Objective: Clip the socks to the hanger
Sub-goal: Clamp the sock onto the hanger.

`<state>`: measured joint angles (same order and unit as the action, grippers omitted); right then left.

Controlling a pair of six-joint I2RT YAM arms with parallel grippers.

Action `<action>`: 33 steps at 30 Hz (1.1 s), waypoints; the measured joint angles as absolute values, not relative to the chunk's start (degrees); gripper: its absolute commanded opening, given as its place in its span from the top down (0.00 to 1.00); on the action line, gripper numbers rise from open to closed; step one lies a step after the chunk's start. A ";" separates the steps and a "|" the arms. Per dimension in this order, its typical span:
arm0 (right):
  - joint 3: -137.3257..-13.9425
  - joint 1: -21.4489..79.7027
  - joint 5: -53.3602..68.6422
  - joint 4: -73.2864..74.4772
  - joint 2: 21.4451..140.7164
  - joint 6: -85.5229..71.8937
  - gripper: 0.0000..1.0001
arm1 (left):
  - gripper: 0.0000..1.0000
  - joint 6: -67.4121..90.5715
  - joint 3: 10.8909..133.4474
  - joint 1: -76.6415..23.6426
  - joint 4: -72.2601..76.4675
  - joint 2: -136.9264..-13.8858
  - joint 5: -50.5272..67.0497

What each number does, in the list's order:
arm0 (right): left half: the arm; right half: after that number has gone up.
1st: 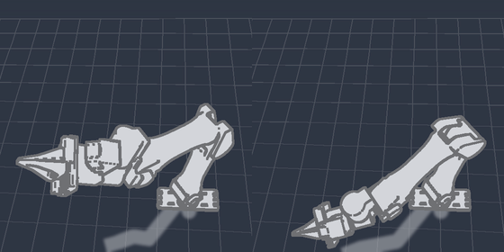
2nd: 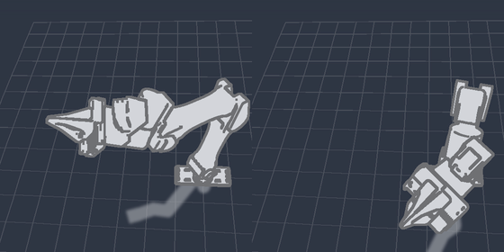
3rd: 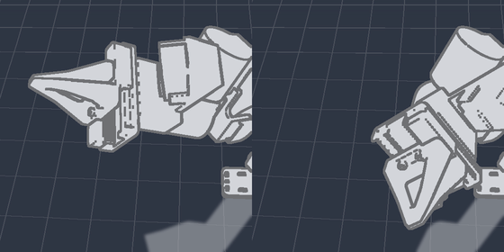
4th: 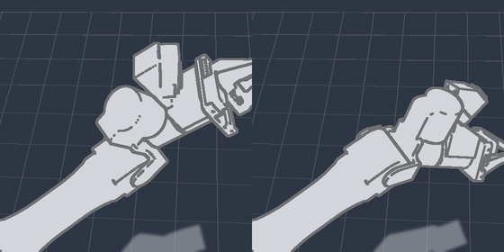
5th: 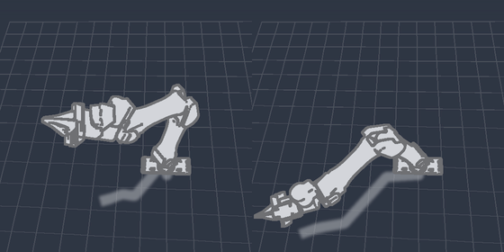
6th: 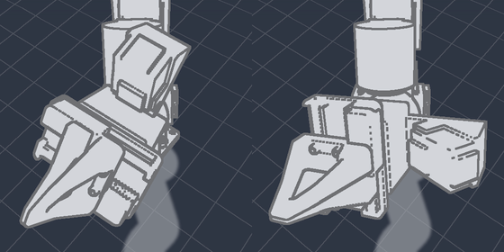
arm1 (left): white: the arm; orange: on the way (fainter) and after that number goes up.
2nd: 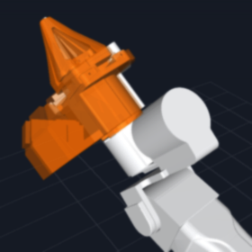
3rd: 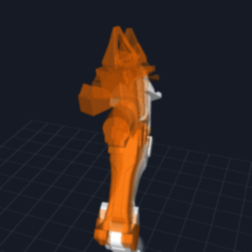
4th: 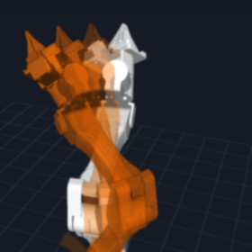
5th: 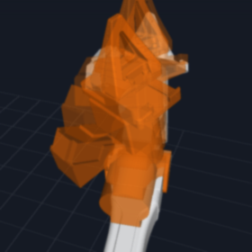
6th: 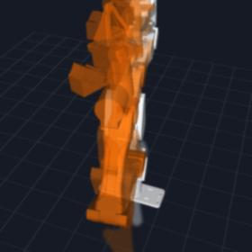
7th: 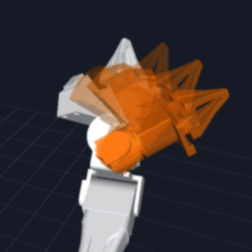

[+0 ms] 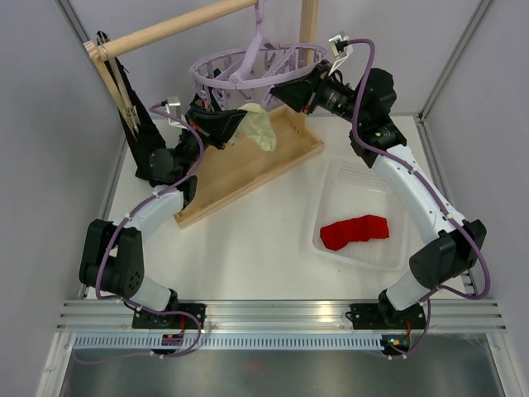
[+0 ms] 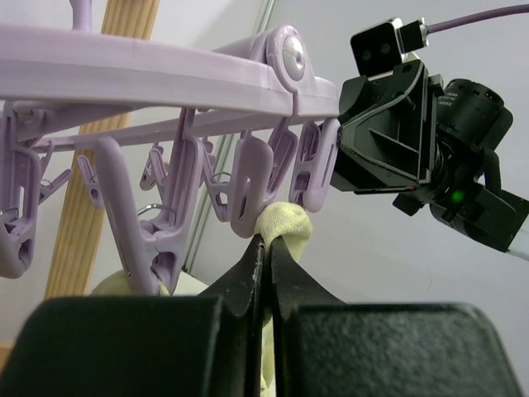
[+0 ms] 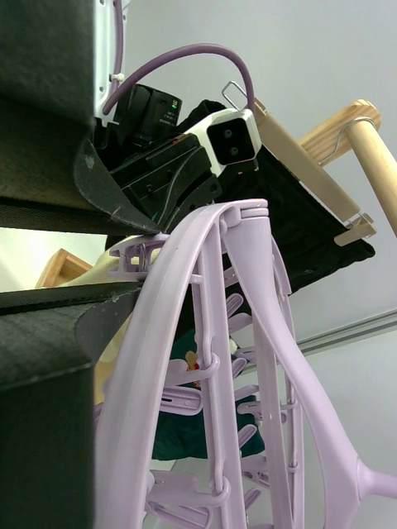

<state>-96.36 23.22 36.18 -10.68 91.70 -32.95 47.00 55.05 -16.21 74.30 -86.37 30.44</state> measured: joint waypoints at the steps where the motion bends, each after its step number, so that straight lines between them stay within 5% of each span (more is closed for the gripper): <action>1: -96.36 23.20 36.21 -10.68 91.70 -33.01 1.00 | 0.98 47.00 55.22 -16.21 74.32 -86.39 30.28; 33: -96.38 23.03 37.34 -10.76 91.90 -34.33 1.00 | 0.98 47.07 58.98 -16.21 74.32 -88.58 29.87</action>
